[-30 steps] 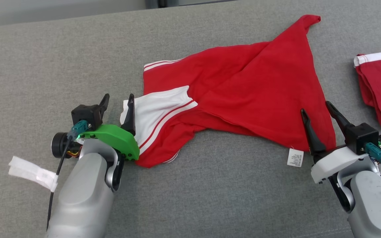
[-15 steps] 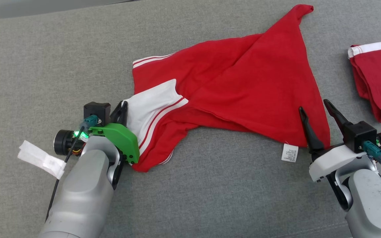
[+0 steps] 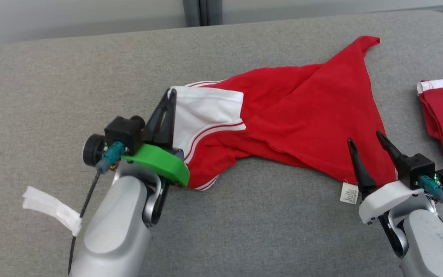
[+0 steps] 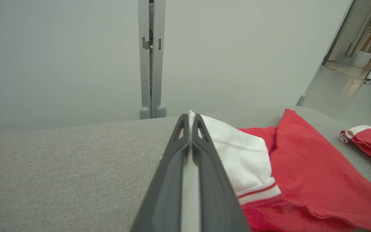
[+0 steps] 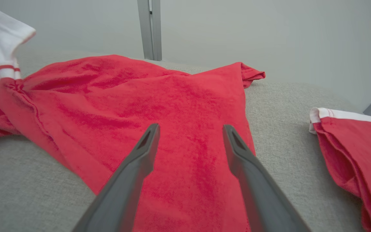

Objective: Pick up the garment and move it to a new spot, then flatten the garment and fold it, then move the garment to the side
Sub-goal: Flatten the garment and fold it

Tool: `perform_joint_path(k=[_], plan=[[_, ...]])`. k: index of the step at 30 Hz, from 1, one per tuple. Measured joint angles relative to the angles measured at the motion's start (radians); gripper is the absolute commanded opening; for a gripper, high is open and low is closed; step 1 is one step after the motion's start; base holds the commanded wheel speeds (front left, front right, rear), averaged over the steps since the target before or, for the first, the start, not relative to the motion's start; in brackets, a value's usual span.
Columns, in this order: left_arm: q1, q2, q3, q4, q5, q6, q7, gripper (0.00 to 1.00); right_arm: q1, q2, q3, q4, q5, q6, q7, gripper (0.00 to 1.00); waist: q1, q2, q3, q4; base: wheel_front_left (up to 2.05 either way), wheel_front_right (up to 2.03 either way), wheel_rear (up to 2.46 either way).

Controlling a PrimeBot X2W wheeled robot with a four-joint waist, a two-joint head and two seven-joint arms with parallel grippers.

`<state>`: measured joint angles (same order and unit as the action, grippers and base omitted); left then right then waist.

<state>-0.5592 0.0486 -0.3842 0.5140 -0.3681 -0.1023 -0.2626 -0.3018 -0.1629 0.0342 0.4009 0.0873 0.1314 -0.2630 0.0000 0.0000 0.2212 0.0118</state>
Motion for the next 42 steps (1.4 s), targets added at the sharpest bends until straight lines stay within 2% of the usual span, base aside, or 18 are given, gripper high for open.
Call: perform_joint_path(k=[10,12,15,16,17,18,25,32,36,42], plan=[[0.23,0.001,-0.17,-0.1,-0.041,-0.022,0.0,0.0,0.07,0.016,-0.036,0.03,-0.001,0.0,0.0,1.0,0.0,0.0,-0.116,0.058,0.0,0.0,0.0],[0.277,0.008,-0.248,-0.105,-0.07,-0.025,0.0,0.0,0.086,0.02,-0.045,0.032,-0.002,0.0,0.0,1.0,0.0,0.0,-0.139,0.07,0.0,0.0,0.0],[0.33,0.048,-0.368,-0.103,-0.137,-0.026,0.0,0.0,0.105,0.022,-0.055,0.035,-0.002,0.0,0.0,1.0,0.0,0.0,-0.166,0.088,0.0,0.0,0.0],[0.339,0.068,-0.402,-0.094,-0.164,-0.026,0.0,0.16,0.108,0.023,-0.056,0.036,-0.002,0.0,0.0,1.0,0.0,0.0,-0.172,0.095,0.0,0.0,0.0],[0.345,0.082,-0.42,-0.085,-0.187,-0.026,0.0,0.36,0.108,0.024,-0.058,0.036,-0.002,0.0,0.0,1.0,0.0,0.0,-0.176,0.101,0.0,0.0,0.0],[0.347,0.096,-0.436,-0.076,-0.205,-0.027,0.0,1.0,0.108,0.024,-0.06,0.036,-0.002,0.0,0.0,1.0,0.0,0.0,-0.18,0.109,0.0,0.0,0.0],[0.316,0.12,-0.394,-0.094,-0.254,-0.026,0.0,1.0,0.105,0.033,-0.053,0.036,-0.006,0.0,0.0,1.0,0.0,0.0,-0.179,0.135,0.0,0.0,0.0],[0.274,0.116,-0.277,-0.103,-0.196,-0.021,0.0,1.0,0.076,0.036,-0.027,0.035,-0.008,0.0,0.0,1.0,0.0,0.0,-0.156,0.121,0.0,0.0,0.0],[0.202,0.091,-0.204,-0.042,-0.165,-0.007,-0.002,1.0,0.056,0.03,-0.011,0.035,-0.008,0.0,0.0,1.0,0.0,0.0,-0.136,0.105,0.0,0.0,0.0],[0.067,0.058,-0.184,0.111,-0.149,-0.012,-0.001,1.0,0.02,0.024,0.017,0.035,-0.008,0.0,0.0,1.0,0.0,0.0,-0.096,0.067,0.0,0.0,0.0]])
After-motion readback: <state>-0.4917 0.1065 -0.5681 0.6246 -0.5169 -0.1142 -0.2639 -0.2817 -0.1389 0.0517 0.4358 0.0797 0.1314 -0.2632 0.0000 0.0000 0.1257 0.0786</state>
